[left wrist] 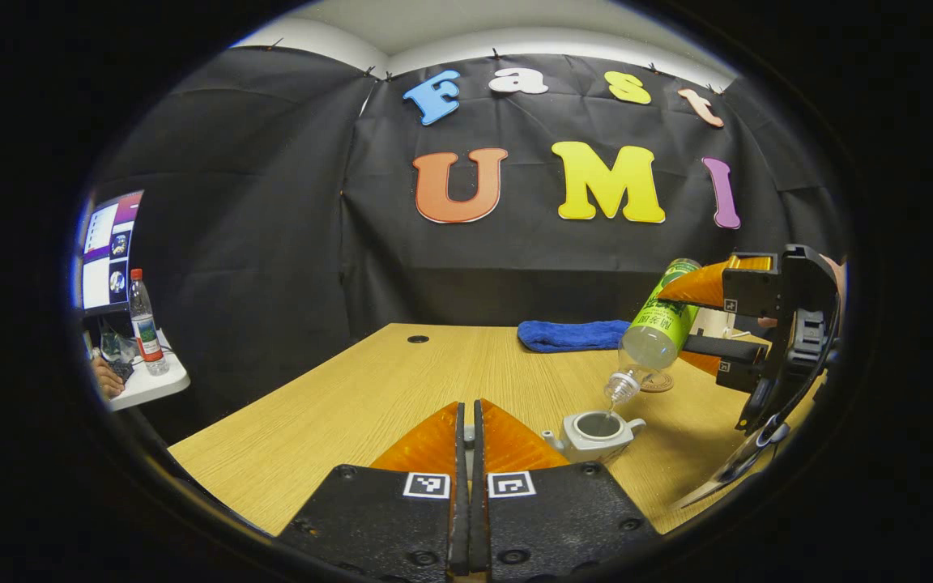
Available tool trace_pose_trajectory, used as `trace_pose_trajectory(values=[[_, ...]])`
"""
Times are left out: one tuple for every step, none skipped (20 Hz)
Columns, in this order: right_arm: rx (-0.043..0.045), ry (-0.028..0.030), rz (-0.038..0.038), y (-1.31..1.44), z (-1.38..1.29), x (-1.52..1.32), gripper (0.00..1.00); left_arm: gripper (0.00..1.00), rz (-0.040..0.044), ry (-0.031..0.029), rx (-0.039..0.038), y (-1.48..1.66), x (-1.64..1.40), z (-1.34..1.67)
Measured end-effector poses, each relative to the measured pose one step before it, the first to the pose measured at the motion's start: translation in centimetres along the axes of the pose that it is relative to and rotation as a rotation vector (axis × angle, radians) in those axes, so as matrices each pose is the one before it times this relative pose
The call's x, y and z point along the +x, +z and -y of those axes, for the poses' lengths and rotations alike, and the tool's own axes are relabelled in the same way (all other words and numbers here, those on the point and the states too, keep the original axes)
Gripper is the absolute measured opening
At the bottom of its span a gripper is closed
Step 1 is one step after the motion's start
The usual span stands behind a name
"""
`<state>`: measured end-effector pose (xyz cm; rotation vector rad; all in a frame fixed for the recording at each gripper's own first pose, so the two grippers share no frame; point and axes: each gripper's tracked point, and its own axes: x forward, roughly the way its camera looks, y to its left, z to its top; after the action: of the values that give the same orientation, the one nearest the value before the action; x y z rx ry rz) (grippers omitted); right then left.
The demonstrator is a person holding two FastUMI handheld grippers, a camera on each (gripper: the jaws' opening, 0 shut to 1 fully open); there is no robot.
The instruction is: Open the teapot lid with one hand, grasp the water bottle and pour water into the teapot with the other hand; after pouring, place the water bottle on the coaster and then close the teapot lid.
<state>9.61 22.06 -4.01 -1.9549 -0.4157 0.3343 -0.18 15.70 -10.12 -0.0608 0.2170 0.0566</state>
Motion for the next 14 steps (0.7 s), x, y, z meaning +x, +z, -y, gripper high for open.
trace_pose_trajectory(values=[[-0.00269, -0.00051, 0.00024, -0.025, 0.045, -0.001, 0.7, 0.03, -0.00008, -0.00005, 0.00031, -0.063, 0.004, 0.048], [-0.00245, -0.00119, -0.00039, -0.05, 0.038, -0.08, 0.72, 0.03, 0.00006, 0.00019, 0.00086, 0.039, 0.011, 0.059], [-0.00197, -0.0012, 0.0009, 0.032, 0.074, -0.011, 0.71, 0.03, -0.00403, 0.00164, 0.0018, -0.151, 0.086, -0.076], [-0.00106, -0.00135, 0.0005, -0.01, 0.03, -0.014, 0.71, 0.03, -0.00245, 0.0023, 0.00091, -0.025, -0.002, -0.079], [-0.00191, -0.00132, 0.00166, 0.103, 0.047, 0.004, 0.71, 0.03, -0.00075, -0.00004, -0.00126, -0.017, -0.043, 0.009], [-0.00134, -0.00067, 0.00048, -0.019, 0.0, 0.014, 0.71, 0.03, 0.00039, -0.00027, -0.00142, 0.023, 0.06, 0.022], [-0.00207, 0.00048, 0.00124, 0.049, 0.043, -0.014, 0.72, 0.03, 0.00118, -0.00005, -0.00041, 0.047, -0.004, 0.048], [-0.00084, -0.00022, 0.00097, 0.081, -0.003, 0.023, 0.72, 0.03, 0.00064, -0.00004, 0.0, 0.009, -0.038, -0.101], [-0.00069, 0.00075, 0.00186, 0.021, -0.043, 0.024, 0.7, 0.03, 0.00043, 0.00041, -0.00031, 0.036, -0.082, -0.05], [-0.00048, 0.00048, -0.00037, 0.03, -0.026, 0.064, 0.7, 0.03, -0.00104, 0.00053, -0.00051, -0.027, 0.031, -0.032], [0.00048, 0.00028, 0.00109, 0.026, -0.008, 0.031, 0.7, 0.03, -0.00175, 0.0008, -0.00006, -0.086, 0.031, 0.062], [0.00108, -0.00066, -0.00034, 0.037, 0.016, -0.067, 0.71, 0.03, 0.00033, 0.00016, 0.00007, -0.01, -0.028, -0.019], [0.00099, -0.00074, 0.0014, -0.014, 0.02, 0.062, 0.71, 0.03, -0.00043, -0.00035, -0.00008, 0.01, 0.015, -0.038], [0.00196, -0.00198, -0.00007, -0.024, 0.039, -0.056, 0.71, 0.03, 0.00042, 0.00124, -0.00055, 0.085, 0.026, 0.07]])
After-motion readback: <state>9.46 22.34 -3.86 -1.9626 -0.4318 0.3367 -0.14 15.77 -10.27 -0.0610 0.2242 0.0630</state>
